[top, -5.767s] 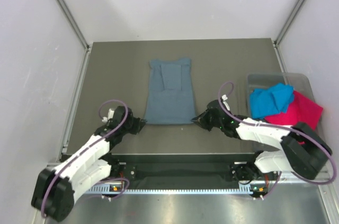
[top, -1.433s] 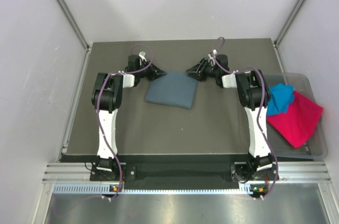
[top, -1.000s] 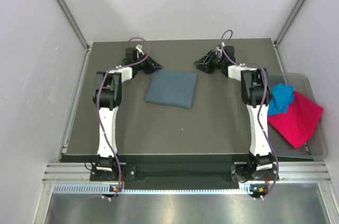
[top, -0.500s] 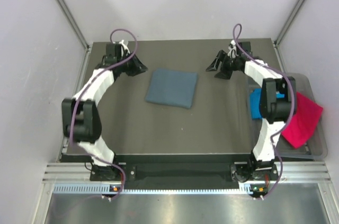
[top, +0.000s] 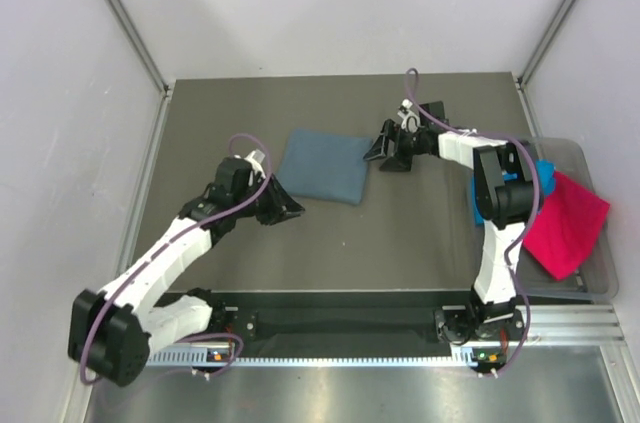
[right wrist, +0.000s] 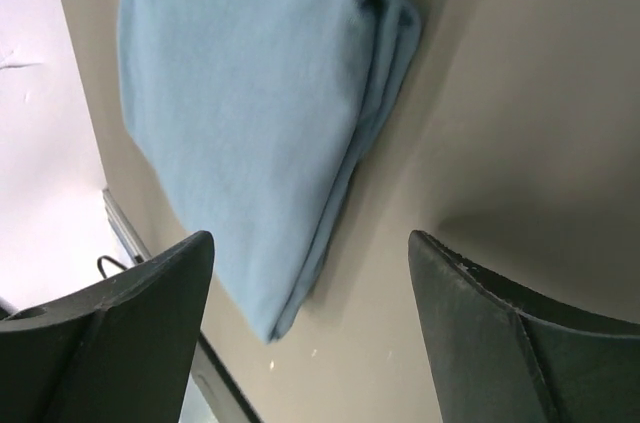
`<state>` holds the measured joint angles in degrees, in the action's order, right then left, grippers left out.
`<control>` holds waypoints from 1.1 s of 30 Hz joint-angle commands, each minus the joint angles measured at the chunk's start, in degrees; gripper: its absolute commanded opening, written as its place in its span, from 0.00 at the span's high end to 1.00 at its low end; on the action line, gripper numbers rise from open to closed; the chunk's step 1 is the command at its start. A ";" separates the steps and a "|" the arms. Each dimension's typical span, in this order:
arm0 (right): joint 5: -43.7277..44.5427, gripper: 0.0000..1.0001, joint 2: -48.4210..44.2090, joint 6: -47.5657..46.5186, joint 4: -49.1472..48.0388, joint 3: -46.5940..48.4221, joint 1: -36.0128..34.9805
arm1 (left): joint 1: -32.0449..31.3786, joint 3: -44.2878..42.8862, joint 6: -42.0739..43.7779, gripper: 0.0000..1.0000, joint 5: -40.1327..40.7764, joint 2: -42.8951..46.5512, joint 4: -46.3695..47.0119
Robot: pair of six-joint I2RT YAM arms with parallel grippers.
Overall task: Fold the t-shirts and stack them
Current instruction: Neatly place the folded tshirt to the corner
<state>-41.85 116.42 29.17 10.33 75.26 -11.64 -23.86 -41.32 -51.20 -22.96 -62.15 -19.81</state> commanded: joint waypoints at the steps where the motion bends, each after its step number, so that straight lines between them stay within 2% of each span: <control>1: -2.97 0.22 3.45 -0.08 -6.19 3.13 -0.75 | 0.13 0.10 -3.38 0.72 3.44 6.16 -2.66; 7: -3.95 0.28 7.76 4.84 -11.54 3.93 -2.16 | 0.13 -0.25 -2.68 0.72 4.07 8.01 -5.15; 8: -3.86 0.30 8.12 6.41 -12.08 3.93 -2.42 | 0.13 -0.34 -2.68 0.72 3.89 7.84 -4.89; 9: -3.77 0.37 8.82 7.04 -12.00 4.10 -2.60 | 0.13 -0.43 -2.59 0.73 3.71 7.66 -4.80; 10: -3.07 0.39 9.00 7.56 -11.30 4.27 -2.95 | 0.13 -0.95 -2.33 0.73 3.71 7.22 -4.71; 15: 2.02 0.39 7.33 11.43 -9.01 2.44 -3.74 | 0.13 -3.94 -0.13 0.73 3.71 4.76 -5.41; 25: 5.02 0.41 8.73 14.52 -9.36 1.55 -6.11 | 0.21 -8.86 3.91 0.73 3.45 1.33 -8.31; 31: 5.37 0.53 9.44 12.50 -8.40 3.13 -6.12 | 0.21 -7.55 4.53 0.73 4.24 2.82 -9.37; 33: 5.46 0.60 9.61 11.27 -7.61 3.66 -6.12 | 0.30 -7.11 4.53 0.73 4.76 3.52 -9.28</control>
<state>-39.29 124.27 43.40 0.12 78.04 -16.91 -23.73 -48.01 -47.88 -19.55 -60.66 -28.82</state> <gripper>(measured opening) 0.420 0.267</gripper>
